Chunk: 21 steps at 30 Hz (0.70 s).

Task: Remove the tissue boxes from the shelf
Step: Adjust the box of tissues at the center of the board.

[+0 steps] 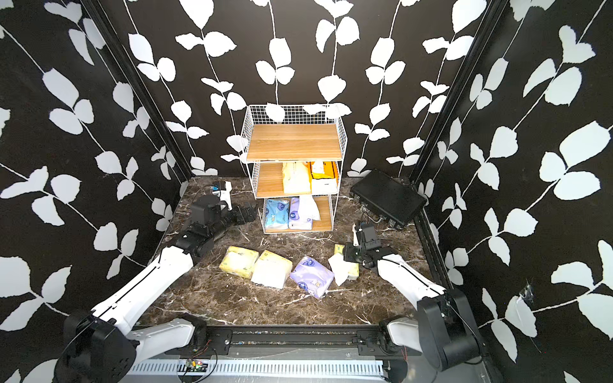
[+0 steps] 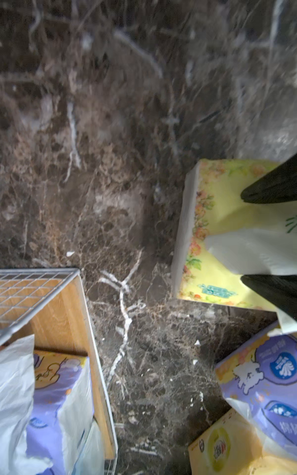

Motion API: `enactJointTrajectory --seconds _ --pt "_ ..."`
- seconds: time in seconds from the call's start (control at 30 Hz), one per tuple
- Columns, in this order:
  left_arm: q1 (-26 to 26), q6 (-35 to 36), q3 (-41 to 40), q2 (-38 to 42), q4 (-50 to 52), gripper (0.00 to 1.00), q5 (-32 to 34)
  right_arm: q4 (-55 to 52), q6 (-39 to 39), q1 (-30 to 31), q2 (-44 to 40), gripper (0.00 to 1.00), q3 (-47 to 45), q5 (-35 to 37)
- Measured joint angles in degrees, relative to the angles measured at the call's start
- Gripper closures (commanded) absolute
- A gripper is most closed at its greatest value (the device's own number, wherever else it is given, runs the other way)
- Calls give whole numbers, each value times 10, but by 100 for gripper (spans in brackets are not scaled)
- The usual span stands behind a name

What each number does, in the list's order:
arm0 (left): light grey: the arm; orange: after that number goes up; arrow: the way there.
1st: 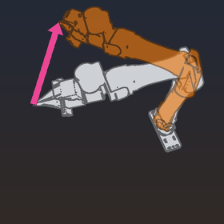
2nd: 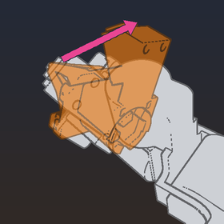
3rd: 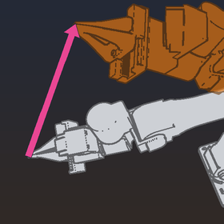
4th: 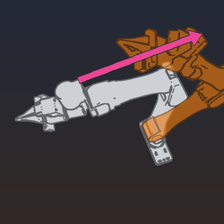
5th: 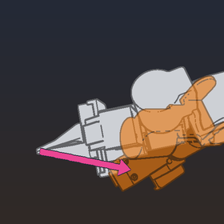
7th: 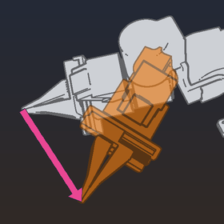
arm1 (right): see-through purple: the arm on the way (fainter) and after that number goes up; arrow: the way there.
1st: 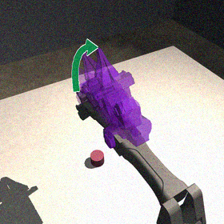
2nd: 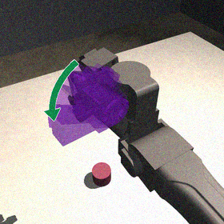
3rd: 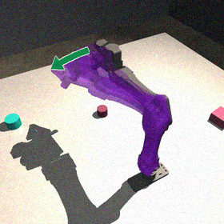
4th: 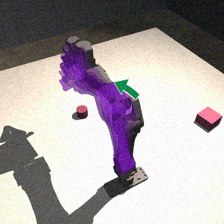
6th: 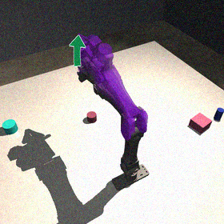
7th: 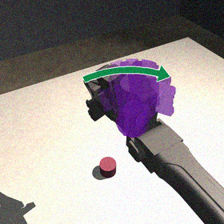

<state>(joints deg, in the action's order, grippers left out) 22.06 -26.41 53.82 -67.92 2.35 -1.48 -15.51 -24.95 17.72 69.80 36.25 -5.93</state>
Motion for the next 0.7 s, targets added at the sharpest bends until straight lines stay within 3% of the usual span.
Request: enactJointTrajectory --seconds 0.1,0.3,0.53,0.7 --pt "0 -2 20 -23 -14 1 -5 -35 3 -1 -48 50 0 14" --pt "0 -7 42 -60 -42 1 -4 -60 8 -2 -116 53 24 -20" --pt "0 0 70 -101 -55 1 7 3 -44 2 -140 56 40 -97" --pt "0 11 70 -99 -55 1 10 34 -79 3 -137 56 63 -94"
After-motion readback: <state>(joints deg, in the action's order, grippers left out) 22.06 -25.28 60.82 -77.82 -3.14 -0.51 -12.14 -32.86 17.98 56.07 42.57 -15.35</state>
